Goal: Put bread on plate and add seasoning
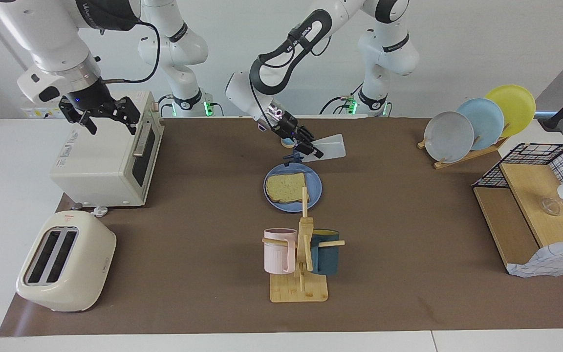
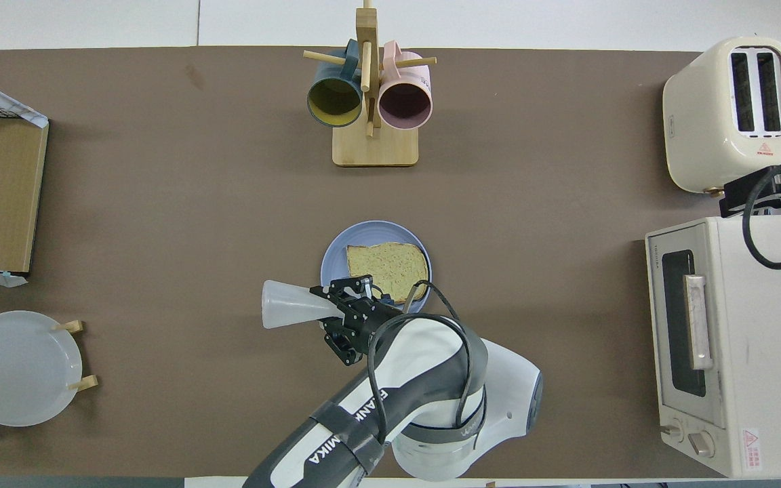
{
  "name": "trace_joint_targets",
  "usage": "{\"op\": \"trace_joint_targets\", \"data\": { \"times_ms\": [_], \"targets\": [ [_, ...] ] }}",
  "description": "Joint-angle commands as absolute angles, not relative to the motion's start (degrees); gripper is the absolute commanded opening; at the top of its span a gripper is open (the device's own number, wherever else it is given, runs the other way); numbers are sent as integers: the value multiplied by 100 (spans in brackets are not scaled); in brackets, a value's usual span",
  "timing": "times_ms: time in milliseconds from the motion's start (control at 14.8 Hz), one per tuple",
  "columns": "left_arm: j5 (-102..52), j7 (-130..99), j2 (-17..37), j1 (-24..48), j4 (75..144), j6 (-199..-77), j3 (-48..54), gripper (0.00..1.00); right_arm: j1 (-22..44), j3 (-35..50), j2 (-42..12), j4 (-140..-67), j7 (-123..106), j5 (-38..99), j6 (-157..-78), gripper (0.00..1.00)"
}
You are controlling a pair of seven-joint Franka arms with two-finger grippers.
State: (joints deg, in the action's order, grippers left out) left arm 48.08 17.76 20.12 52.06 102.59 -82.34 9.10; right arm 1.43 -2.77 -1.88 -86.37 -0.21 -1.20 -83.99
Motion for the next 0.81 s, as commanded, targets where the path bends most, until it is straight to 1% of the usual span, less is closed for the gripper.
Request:
{"op": "trace_joint_targets", "data": {
  "times_ms": [0,270,743],
  "targets": [
    [4781,1749,1995,4765,10248,-8357,896,9,53,-220,-44,-8824,-149,-105,-8508,100],
    [4948,1740,2039,4159,10283,-8657,896,9,53,-220,-44,-8824,-141,-105,-8508,100],
    [4913,1345,2013,3675,10239,-9008,896,11,53,-220,-44,-8824,-149,-105,-8508,100]
  ]
}}
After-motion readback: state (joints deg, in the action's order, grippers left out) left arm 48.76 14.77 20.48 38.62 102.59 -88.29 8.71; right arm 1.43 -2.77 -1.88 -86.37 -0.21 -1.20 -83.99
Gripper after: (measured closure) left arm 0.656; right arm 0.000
